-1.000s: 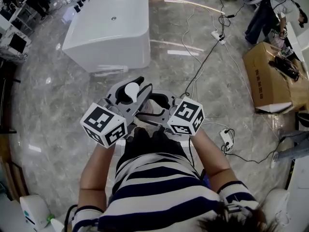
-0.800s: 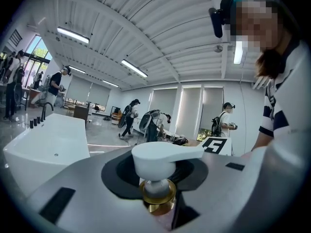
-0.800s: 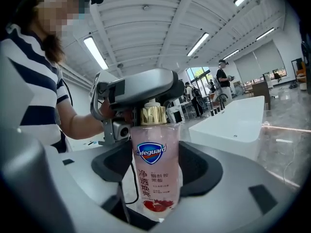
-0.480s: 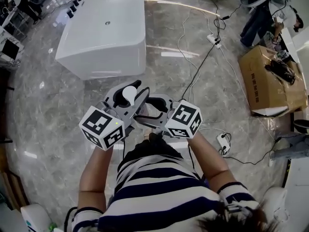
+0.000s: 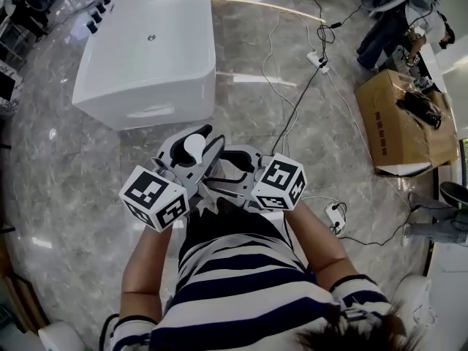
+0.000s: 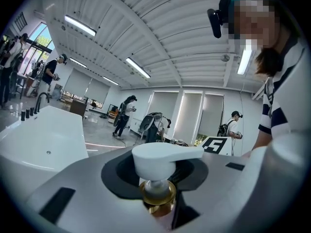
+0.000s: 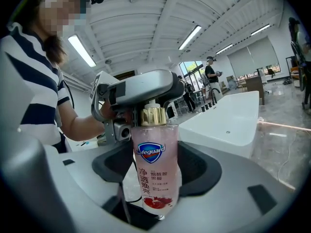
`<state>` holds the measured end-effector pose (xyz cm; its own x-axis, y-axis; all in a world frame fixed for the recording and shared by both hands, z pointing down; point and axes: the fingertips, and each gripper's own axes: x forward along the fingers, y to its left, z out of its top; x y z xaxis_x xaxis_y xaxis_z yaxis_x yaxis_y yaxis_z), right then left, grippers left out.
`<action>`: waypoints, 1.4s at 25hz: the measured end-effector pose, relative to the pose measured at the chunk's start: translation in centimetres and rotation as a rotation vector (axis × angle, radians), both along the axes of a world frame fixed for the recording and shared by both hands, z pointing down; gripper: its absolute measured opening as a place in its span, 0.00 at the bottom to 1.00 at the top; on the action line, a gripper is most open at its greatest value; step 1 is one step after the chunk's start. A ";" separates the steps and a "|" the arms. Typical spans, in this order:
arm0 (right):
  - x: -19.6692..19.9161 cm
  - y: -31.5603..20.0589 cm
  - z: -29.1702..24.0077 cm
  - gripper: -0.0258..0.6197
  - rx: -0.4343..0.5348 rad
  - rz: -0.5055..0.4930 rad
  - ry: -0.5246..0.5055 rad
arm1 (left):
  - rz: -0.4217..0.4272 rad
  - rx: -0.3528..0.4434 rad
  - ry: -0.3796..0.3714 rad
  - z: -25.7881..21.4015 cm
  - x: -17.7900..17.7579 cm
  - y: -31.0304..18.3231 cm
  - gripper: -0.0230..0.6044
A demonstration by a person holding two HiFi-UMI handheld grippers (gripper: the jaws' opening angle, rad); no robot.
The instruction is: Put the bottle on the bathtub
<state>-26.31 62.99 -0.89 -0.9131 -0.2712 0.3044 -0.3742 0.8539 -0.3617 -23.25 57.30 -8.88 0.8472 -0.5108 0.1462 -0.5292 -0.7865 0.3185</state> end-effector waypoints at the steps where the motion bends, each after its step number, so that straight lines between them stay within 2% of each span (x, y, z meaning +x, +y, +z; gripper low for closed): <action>1: -0.2 -0.4 0.2 0.51 -0.002 0.006 0.001 | 0.004 -0.002 0.000 0.2 -0.2 -0.4 0.25; 7: -0.1 -2.4 0.8 0.50 -0.013 0.049 0.004 | 0.025 0.005 -0.017 0.9 0.2 -2.4 0.25; 16: 1.6 -6.1 1.3 0.50 -0.026 0.082 0.018 | 0.037 -0.020 0.028 1.5 1.5 -6.3 0.25; 25: 5.6 -12.6 2.4 0.49 -0.048 0.107 -0.012 | 0.040 -0.029 0.023 2.8 5.5 -12.9 0.25; 35: 11.8 -20.8 2.2 0.48 -0.073 0.142 -0.059 | 0.050 -0.042 0.015 2.9 11.6 -21.3 0.25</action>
